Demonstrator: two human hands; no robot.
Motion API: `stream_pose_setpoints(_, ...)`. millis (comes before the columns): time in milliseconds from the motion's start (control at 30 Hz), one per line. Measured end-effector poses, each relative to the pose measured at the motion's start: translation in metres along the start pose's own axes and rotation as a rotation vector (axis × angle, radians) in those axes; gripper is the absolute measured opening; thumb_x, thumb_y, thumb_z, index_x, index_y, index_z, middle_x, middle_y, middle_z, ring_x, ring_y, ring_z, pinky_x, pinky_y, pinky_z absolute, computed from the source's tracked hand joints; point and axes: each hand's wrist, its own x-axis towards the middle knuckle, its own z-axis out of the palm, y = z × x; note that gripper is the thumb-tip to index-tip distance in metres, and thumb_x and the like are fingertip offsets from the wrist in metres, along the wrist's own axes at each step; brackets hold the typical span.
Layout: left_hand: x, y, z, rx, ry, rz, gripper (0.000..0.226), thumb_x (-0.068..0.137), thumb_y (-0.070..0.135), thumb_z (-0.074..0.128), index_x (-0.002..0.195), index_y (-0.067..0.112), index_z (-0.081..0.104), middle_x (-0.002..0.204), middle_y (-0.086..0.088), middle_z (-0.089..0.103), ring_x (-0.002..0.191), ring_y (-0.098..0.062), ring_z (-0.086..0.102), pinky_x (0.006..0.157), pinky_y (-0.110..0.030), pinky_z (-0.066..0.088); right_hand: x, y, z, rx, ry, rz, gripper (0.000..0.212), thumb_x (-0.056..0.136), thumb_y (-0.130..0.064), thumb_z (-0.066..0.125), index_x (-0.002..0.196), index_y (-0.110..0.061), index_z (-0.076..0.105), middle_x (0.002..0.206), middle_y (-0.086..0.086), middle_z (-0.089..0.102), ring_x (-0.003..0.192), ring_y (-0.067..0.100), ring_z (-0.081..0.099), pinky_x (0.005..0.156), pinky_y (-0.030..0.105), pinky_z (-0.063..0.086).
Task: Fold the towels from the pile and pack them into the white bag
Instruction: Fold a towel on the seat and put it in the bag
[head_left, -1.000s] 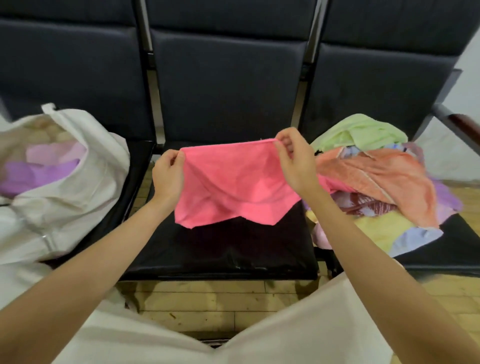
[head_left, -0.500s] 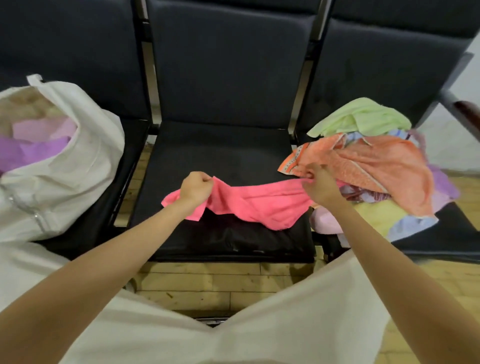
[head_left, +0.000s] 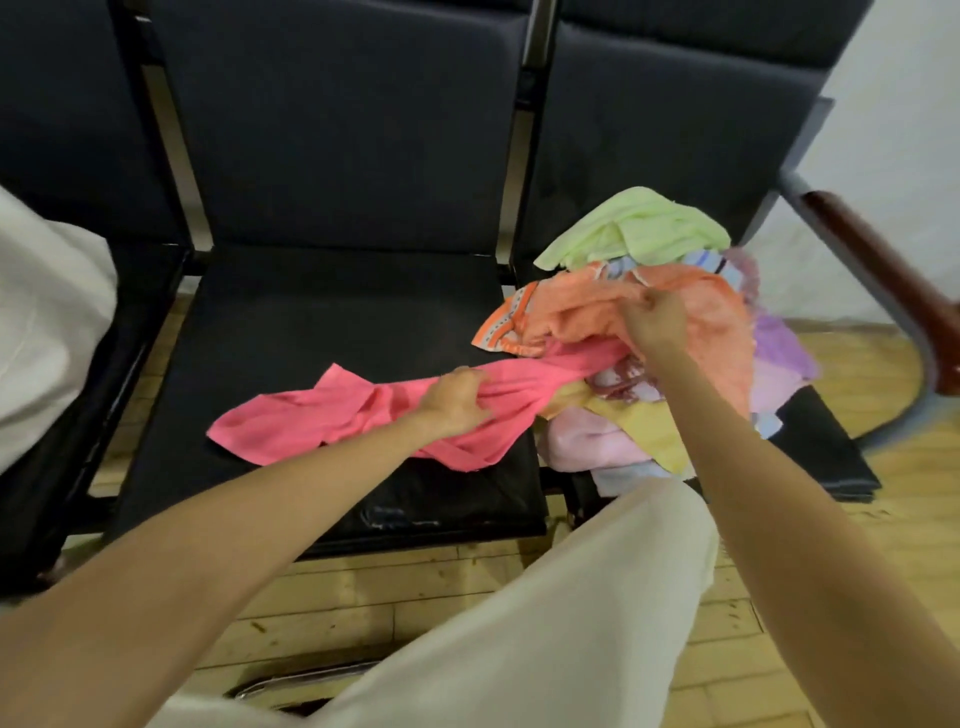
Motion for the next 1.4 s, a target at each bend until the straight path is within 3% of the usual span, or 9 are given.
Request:
stream_pose_setpoints(233,0.038,0.023,0.031,0.100,-0.045,0.064,0.054,0.089,0.030,0.062,0.137,0.009,0.047,0.139,-0.010,0.048,0.123,-0.026,0.050,0.101,-0.036,0.044,0.036,-0.017,-0.037,0.322,0.357,0.053,0.034,0.097,-0.024,0.044,0.120,-0.001,0.049,0.114,0.010,0.055,0.104,0.018,0.053,0.083,0.018,0.037)
stream_pose_setpoints(367,0.041,0.021,0.033,0.152,0.035,0.104,0.028,0.091,0.025,0.055,0.114,0.010,0.059,0.112,-0.007,0.061,0.103,-0.028,0.060,0.079,-0.038,0.048,0.038,-0.006,-0.025,0.114,0.164,0.001,0.070,0.094,-0.030,0.050,0.149,-0.001,0.017,0.157,0.015,0.013,0.143,0.028,0.018,0.113,0.025,0.018)
stream_pose_setpoints(467,0.037,0.019,0.018,-0.220,0.008,0.091,0.015,0.086,0.014,0.063,0.072,0.013,0.055,0.072,-0.001,0.055,0.074,-0.023,0.055,0.066,-0.033,0.038,0.029,0.008,-0.003,0.016,0.002,-0.134,0.073,0.091,-0.007,0.054,0.151,-0.009,0.014,0.156,0.016,-0.019,0.140,0.022,0.017,0.096,0.007,0.022)
stream_pose_setpoints(533,0.030,0.019,-0.009,-0.640,-0.088,0.015,0.006,0.080,0.007,0.068,0.082,0.002,0.065,0.078,-0.007,0.059,0.076,-0.022,0.054,0.072,-0.036,0.041,0.028,0.015,0.005,-0.048,-0.041,-0.202,0.066,0.091,-0.010,0.058,0.149,-0.012,0.026,0.156,0.021,-0.014,0.137,0.026,0.029,0.100,0.017,0.030)
stream_pose_setpoints(700,0.008,0.014,-0.083,-1.325,-0.036,-0.126,0.064,0.041,0.012,0.059,0.103,0.002,0.059,0.098,-0.016,0.054,0.088,-0.030,0.050,0.073,-0.033,0.041,0.040,0.002,0.014,0.103,-0.027,-0.050,0.045,0.101,-0.027,0.041,0.139,-0.003,0.045,0.157,0.021,0.010,0.144,0.031,0.017,0.114,0.029,0.016)
stream_pose_setpoints(833,-0.002,-0.006,-0.112,-1.419,0.203,-0.205,0.048,0.034,0.016,0.056,0.080,0.012,0.045,0.082,-0.011,0.043,0.069,-0.026,0.040,0.058,-0.027,0.035,0.043,0.001,0.023,0.060,-0.035,-0.027,0.043,0.101,-0.024,0.038,0.135,-0.001,0.049,0.156,0.019,0.015,0.140,0.033,0.027,0.115,0.035,0.022)
stream_pose_setpoints(967,-0.019,-0.022,-0.118,-1.389,0.289,-0.330,0.037,0.071,0.011,0.043,0.038,0.021,0.029,0.045,0.003,0.032,0.041,-0.014,0.034,0.048,-0.020,0.029,0.017,-0.004,0.053,-0.009,-0.077,-0.105,0.045,0.095,-0.009,0.044,0.139,0.003,0.041,0.156,0.022,0.009,0.138,0.038,0.028,0.114,0.033,0.024)
stream_pose_setpoints(1233,-0.034,-0.064,-0.118,-1.378,0.246,-0.393,0.051,0.082,0.015,0.039,0.031,0.018,0.048,0.044,0.000,0.049,0.046,-0.016,0.050,0.056,-0.023,0.041,-0.125,-0.045,0.134,0.171,-0.482,-0.440,0.031,0.074,0.002,0.063,0.103,-0.007,0.061,0.101,0.003,0.058,0.083,0.011,0.053,0.073,0.024,0.042)
stream_pose_setpoints(1400,-0.040,-0.079,-0.127,-1.354,0.227,-0.394,0.047,0.080,0.015,0.039,0.034,0.019,0.047,0.047,0.001,0.049,0.049,-0.016,0.050,0.061,-0.026,0.041,-0.150,-0.063,0.157,0.170,-0.577,-0.448,0.047,0.073,-0.024,0.079,0.114,-0.012,0.060,0.110,0.001,0.056,0.090,0.013,0.055,0.082,0.028,0.049)
